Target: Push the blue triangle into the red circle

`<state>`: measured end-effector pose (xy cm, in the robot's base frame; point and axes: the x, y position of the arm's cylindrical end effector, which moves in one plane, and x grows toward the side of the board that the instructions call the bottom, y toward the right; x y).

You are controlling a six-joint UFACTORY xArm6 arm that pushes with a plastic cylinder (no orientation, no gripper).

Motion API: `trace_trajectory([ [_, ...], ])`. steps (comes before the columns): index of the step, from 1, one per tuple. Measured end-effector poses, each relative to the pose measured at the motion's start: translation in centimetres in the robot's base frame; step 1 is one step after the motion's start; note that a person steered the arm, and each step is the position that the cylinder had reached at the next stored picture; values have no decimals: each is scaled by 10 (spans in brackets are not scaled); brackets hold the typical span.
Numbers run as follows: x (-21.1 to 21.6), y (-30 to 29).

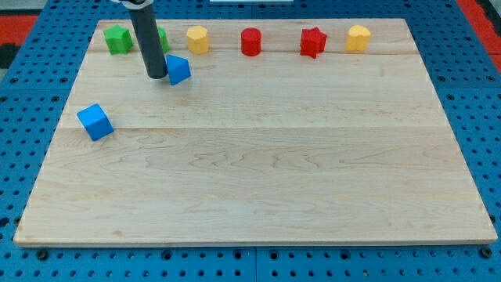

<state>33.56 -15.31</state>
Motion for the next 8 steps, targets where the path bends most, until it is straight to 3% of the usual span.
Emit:
trace_trajectory([
  [2, 2, 71],
  [6, -32, 59],
  [8, -33, 82],
])
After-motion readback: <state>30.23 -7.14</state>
